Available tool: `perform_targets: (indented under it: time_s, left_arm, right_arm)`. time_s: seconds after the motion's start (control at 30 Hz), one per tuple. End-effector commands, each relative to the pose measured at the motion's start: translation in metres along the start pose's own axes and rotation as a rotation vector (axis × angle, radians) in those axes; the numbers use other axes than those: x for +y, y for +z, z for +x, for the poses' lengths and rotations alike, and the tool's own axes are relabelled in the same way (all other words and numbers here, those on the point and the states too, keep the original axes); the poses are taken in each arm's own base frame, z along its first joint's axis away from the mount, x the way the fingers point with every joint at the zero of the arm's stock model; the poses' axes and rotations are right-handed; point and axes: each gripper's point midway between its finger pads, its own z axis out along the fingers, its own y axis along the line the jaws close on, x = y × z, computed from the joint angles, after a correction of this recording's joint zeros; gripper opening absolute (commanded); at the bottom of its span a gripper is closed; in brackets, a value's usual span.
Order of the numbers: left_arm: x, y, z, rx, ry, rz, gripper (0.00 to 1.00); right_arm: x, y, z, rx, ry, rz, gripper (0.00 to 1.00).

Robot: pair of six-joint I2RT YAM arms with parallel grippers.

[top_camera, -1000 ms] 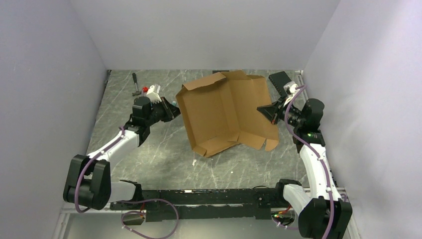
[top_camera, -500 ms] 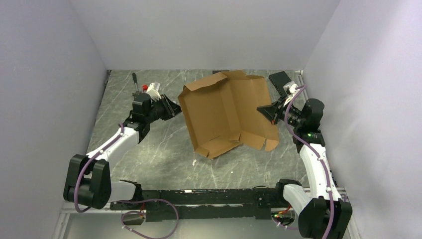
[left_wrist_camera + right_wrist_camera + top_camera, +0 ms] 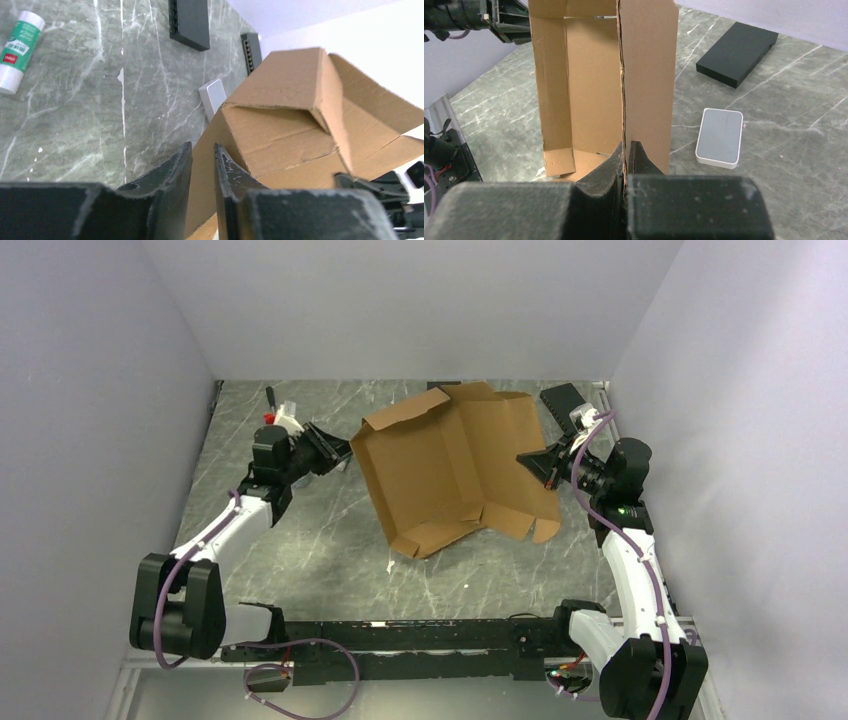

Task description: Fold the paper box

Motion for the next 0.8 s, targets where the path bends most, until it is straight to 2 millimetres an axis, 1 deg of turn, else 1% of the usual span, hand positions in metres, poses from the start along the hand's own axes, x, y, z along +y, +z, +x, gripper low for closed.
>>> perform_targets:
  time_s: [0.0, 0.07, 0.23, 0.43, 0.53, 0.63, 0.77]
  left_arm:
    - [-0.017, -0.014, -0.019, -0.095, -0.124, 0.079, 0.31]
    - [-0.017, -0.016, -0.018, -0.093, -0.165, 0.099, 0.37]
    - [-0.024, -0.022, -0.024, -0.102, -0.257, 0.139, 0.47]
    - [-0.029, -0.031, -0.032, -0.137, -0.347, 0.139, 0.49]
    - [-0.025, -0.033, -0.035, -0.157, -0.372, 0.099, 0.55]
    - [-0.028, -0.031, -0.036, -0.137, -0.381, 0.086, 0.57]
    - [-0.027, -0.025, -0.031, -0.079, -0.401, 0.058, 0.57]
  right_arm:
    - [0.004, 0.000, -0.014, -0.026, -0.063, -0.006, 0.00]
    - [0.004, 0.000, -0.014, -0.025, -0.059, -0.008, 0.00]
    - [0.004, 0.001, -0.013, -0.025, -0.060, -0.008, 0.00]
    - [0.004, 0.001, -0.012, -0.024, -0.058, -0.013, 0.00]
    - [0.005, 0.002, -0.012, -0.022, -0.056, -0.020, 0.00]
    - [0.006, 0.002, -0.011, -0.020, -0.054, -0.023, 0.00]
    - [0.005, 0.002, -0.011, -0.020, -0.057, -0.021, 0.00]
